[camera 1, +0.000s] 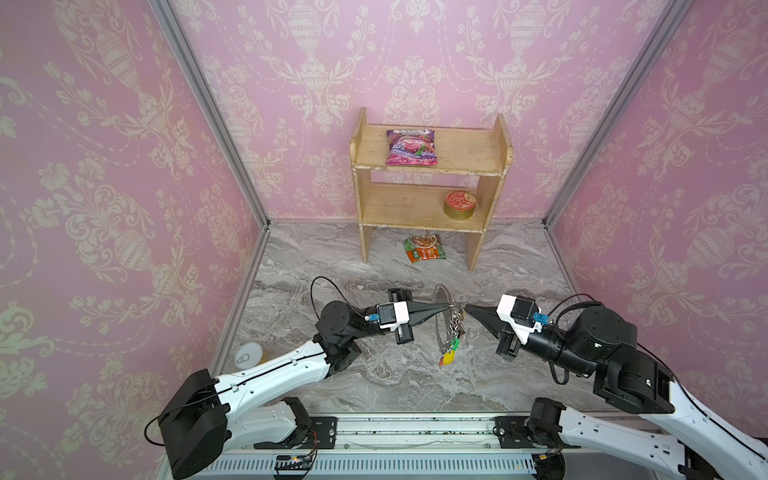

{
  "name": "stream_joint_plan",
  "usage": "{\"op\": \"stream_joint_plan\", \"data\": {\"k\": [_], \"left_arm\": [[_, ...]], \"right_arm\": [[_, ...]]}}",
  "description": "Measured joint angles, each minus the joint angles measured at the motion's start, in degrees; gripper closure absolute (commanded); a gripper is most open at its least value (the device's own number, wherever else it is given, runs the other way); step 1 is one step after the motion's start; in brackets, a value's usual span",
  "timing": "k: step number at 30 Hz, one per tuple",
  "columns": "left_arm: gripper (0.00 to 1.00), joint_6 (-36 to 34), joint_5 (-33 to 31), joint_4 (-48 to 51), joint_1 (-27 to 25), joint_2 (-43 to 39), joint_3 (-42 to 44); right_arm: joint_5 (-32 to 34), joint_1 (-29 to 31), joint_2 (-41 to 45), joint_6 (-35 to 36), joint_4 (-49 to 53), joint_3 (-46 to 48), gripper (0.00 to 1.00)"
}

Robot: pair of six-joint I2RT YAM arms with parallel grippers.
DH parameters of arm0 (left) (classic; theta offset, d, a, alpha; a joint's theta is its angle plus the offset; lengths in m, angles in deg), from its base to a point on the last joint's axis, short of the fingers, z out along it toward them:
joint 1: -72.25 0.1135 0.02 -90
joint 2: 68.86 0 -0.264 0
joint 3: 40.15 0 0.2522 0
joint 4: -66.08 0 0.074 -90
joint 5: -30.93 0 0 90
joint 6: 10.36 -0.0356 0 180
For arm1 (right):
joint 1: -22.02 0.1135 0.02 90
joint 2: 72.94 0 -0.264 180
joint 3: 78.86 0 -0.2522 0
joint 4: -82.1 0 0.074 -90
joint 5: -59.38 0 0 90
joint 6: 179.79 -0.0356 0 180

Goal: Put the keys on the keyring

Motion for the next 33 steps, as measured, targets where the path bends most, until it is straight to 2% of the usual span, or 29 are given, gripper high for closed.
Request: {"op": "stream_joint_plan", "data": {"k": [33], "left_arm": [[1.0,-0.55,0.46,1.25,-0.04,-0.85,0.0]], "right_arm": [[-0.2,0.0,-1.46,0.0,0.07,0.0,1.0]]}}
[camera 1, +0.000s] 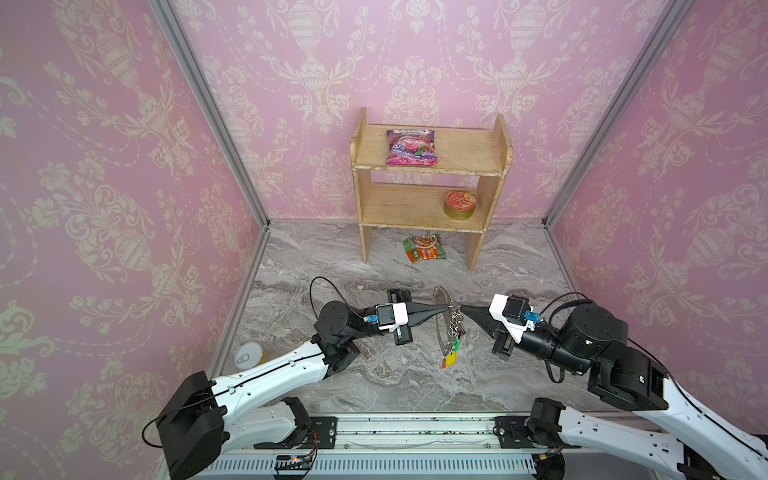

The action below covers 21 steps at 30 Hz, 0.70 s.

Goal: Put the keys on the keyring

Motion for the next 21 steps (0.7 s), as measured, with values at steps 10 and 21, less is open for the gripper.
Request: {"op": "stream_joint_plan", "data": {"k": [10,21], "left_arm": [[1.0,-0.59,0.17,0.37,-0.07,0.0,-0.02],[1.0,-1.46,0.15,1.66,-0.39,-0.04,-0.02]], "right_arm": [[-0.48,0.0,0.28,0.0,-0.02,0.0,1.0],[-1.14,0.0,0.33,0.0,-0.02,0.0,1.0]]}}
